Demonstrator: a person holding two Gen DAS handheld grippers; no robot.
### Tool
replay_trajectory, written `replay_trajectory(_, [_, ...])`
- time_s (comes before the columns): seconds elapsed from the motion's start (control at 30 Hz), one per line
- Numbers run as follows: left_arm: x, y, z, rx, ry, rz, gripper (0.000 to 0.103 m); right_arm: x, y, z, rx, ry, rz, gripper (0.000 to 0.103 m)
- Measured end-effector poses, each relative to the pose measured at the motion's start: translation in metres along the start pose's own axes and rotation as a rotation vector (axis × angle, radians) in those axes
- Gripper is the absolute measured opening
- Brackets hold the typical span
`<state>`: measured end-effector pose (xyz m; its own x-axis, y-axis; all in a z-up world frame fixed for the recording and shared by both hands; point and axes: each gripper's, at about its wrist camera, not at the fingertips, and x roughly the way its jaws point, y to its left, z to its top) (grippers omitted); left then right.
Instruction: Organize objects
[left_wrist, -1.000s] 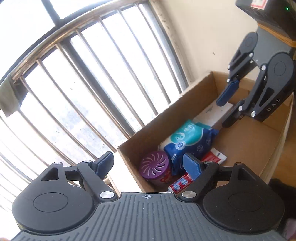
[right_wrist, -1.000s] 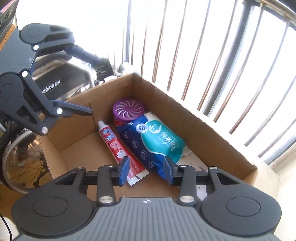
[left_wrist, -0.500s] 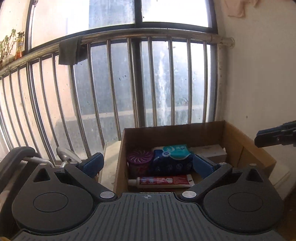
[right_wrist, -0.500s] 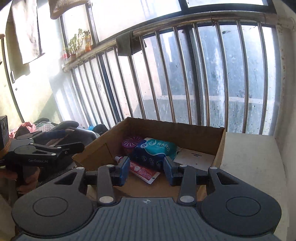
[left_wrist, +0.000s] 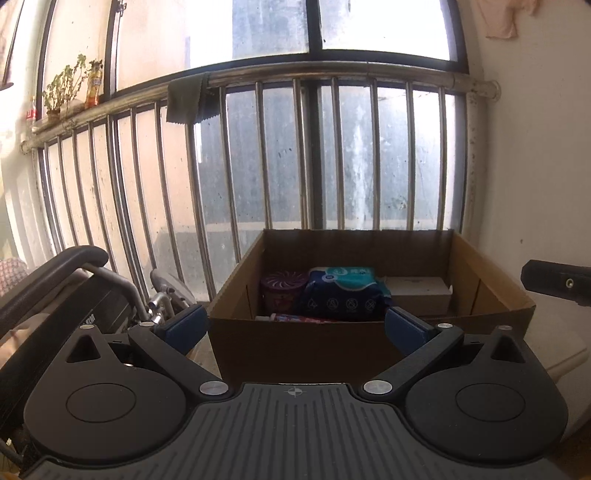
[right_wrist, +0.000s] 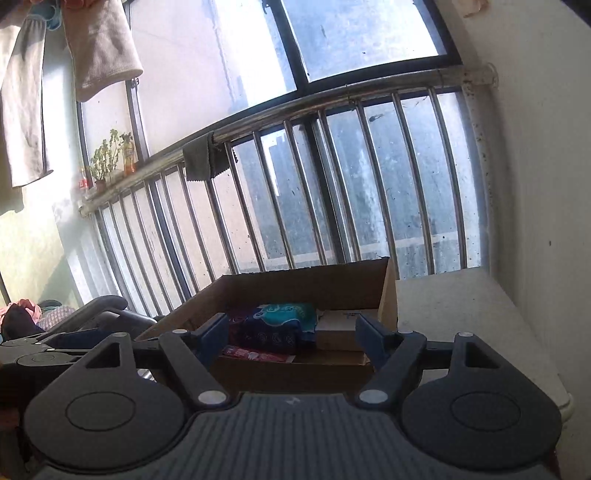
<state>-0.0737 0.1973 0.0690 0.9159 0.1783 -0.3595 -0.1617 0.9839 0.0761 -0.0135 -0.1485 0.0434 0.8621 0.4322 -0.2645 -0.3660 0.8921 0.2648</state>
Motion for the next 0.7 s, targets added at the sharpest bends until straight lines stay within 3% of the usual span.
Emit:
replay_trajectory(0.13, [-0.001, -0.004, -0.007, 0.022, -0.007, -0.002, 0.103, 0.004, -0.003, -0.007, 0.016, 0.033, 0.017, 0.080])
replay_trajectory(0.33, [0.003, 0.005, -0.007, -0.001, -0.005, 0.021, 0.103, 0.003, -0.004, -0.010, 0.019, 0.024, -0.019, 0.081])
replay_trajectory(0.7, [-0.009, 0.009, -0.011, -0.006, -0.017, -0.007, 0.103, -0.003, 0.004, -0.019, -0.011, 0.019, -0.030, 0.090])
